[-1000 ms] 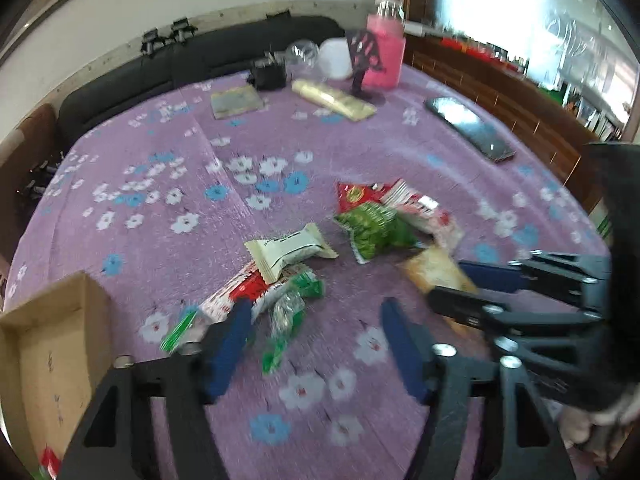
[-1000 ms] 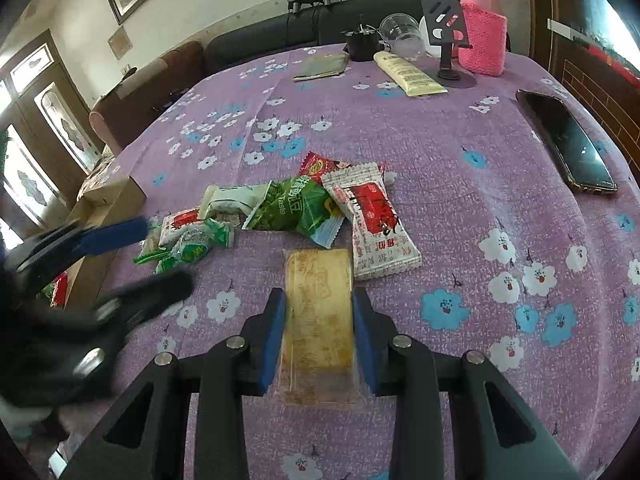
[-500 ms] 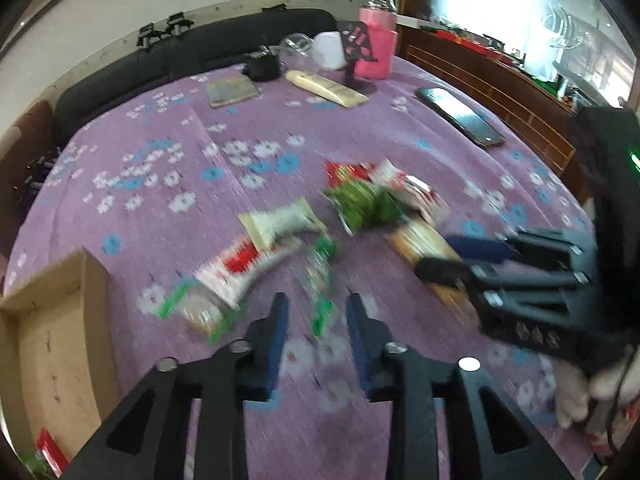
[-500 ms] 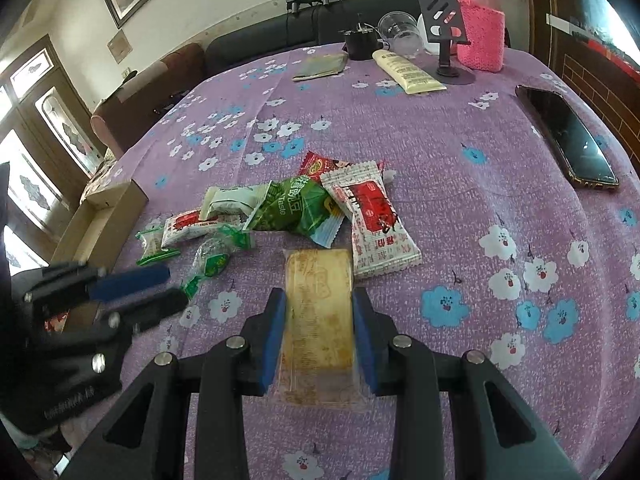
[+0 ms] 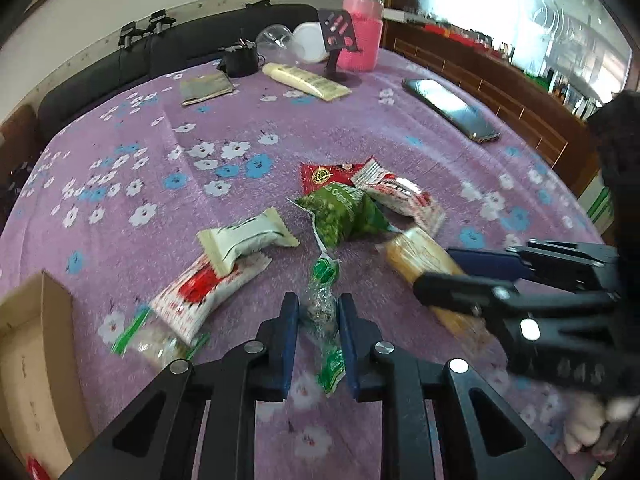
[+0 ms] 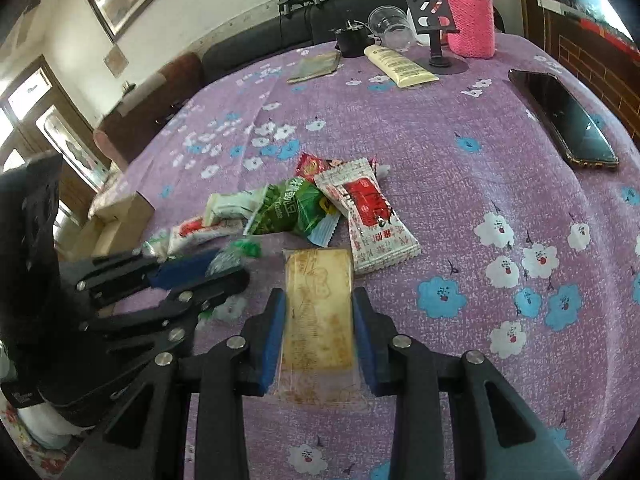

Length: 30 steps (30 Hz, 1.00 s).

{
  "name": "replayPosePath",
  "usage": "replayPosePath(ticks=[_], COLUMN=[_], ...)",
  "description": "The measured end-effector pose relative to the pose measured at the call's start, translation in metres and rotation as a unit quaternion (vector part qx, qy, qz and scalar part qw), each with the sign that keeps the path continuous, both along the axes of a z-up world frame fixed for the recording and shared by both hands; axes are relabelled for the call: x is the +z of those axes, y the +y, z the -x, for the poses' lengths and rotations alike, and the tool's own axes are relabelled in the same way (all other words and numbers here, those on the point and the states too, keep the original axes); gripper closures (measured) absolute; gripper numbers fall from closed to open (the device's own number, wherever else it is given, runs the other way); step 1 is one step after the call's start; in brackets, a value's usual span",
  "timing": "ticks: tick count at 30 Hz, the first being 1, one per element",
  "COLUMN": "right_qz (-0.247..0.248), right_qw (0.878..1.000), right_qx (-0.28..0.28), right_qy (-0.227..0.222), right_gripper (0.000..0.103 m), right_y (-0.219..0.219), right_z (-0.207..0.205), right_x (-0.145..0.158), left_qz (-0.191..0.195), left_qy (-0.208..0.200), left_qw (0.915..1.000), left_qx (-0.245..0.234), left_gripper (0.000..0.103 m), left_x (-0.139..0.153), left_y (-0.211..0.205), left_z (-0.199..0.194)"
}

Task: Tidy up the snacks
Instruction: 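Grasp the clear green-tagged packet with the left gripper while the right holds the cake bar, then carry the clear packet and yellow cake bar into the cardboard tray and open both grippers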

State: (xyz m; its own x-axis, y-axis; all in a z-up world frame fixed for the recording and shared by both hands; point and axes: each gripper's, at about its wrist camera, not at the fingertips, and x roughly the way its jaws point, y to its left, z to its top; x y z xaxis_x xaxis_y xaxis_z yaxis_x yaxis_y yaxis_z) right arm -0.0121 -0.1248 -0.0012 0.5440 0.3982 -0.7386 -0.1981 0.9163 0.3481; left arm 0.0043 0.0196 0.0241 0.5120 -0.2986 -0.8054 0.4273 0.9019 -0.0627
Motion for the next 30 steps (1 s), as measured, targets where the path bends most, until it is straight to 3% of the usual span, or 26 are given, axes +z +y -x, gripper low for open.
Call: replayPosePath(ticks=[6,12,16,23,26,30], right_qz=[-0.036,-0.043,-0.043,-0.023,-0.026,-0.012], right_qw=[0.999,0.998,0.997,0.995,0.991,0.984], right_qx=[0.009,0.029,0.042,0.088,0.121,0.166], right_qy=[-0.033,-0.046,-0.048,-0.05,-0.053,-0.06], right_gripper=[0.071,0.071,0.071,0.071,0.071,0.07], right_y=[-0.003,0.008,0.018,0.067,0.102,0.154], right_z=[0.006,0.011,0.015,0.028,0.035,0.043], right_x=[0.012,0.015,0.014,0.031,0.047,0.064], left_qz=[0.076,0.138,0.153,0.163,0.159,0.149], left_qy=[-0.006,-0.037,-0.067,-0.076,-0.075,-0.067], left_qw=[0.9969,0.9869,0.974,0.9507,0.9472,0.9497], left_qx=[0.022,0.076,0.153,0.253,0.268,0.267], left_gripper=[0.083,0.083,0.083,0.083,0.083,0.083], left_x=[0.025,0.056,0.066,0.06,0.058,0.055], left_y=[0.03,0.091,0.153,0.254,0.278,0.297], left_z=[0.024,0.061,0.095,0.13,0.134,0.127])
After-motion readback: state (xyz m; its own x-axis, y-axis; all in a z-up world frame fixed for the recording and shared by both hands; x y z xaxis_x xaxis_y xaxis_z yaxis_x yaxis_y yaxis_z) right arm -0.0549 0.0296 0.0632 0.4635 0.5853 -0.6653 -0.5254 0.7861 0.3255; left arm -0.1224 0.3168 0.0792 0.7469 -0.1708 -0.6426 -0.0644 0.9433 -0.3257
